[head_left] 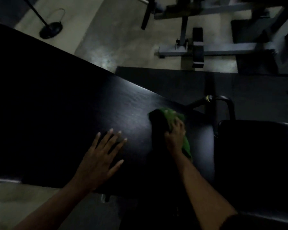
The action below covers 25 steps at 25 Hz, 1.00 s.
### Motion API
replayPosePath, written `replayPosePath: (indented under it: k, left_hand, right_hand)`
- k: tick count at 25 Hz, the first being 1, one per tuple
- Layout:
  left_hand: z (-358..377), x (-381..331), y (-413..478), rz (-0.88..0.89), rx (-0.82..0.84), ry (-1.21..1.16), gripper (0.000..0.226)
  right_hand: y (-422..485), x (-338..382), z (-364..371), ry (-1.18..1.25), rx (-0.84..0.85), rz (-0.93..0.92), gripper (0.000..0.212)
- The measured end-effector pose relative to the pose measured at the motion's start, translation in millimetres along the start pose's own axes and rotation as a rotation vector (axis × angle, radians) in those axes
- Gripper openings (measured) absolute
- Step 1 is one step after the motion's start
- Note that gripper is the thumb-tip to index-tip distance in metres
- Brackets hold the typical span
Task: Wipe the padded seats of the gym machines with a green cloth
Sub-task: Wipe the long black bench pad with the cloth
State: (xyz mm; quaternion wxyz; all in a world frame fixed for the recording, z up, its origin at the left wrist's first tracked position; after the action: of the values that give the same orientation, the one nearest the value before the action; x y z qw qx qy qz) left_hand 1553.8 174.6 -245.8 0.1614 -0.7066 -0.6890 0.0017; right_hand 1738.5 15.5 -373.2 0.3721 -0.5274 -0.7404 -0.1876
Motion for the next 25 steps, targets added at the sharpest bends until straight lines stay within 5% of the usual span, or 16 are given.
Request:
replayPosePath:
  k: [3,7,14,19,23,25]
  left_hand:
    - [-4,34,-4,-0.123,0.049,0.037,0.065]
    - [-5,57,-9,-0.207,0.033,0.075,0.069]
    - [-14,78,-55,-0.345,0.079,0.13,0.067]
    - [-14,82,-73,-0.308,0.096,0.186,0.064]
    - [-9,80,-72,-0.31,0.023,0.226,0.066]
    - [-8,79,-73,-0.305,-0.024,0.235,0.066]
  right_hand:
    - [56,16,-4,-0.041,0.025,0.338,0.061]
    - [74,48,1,-0.127,0.077,0.323,0.058]
    - [-32,169,42,-0.092,0.195,-0.134,0.072]
    - [-76,161,37,-0.122,0.22,-0.353,0.064]
    - [2,88,7,-0.051,0.111,0.042,0.064]
    - [12,69,7,-0.118,0.13,0.1,0.062]
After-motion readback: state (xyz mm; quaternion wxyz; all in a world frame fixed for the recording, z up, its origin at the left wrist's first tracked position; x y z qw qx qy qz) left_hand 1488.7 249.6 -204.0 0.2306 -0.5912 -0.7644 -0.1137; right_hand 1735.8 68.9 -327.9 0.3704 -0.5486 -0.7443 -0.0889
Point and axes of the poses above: each hand's wrist, its own y-axis towards the middle knuckle, its own z-axis out of the palm, x = y × z, the point moved 3 cm from there along y, towards the middle knuckle, and after that the axes turned 8 degrees about x, right-handed, at the moved point
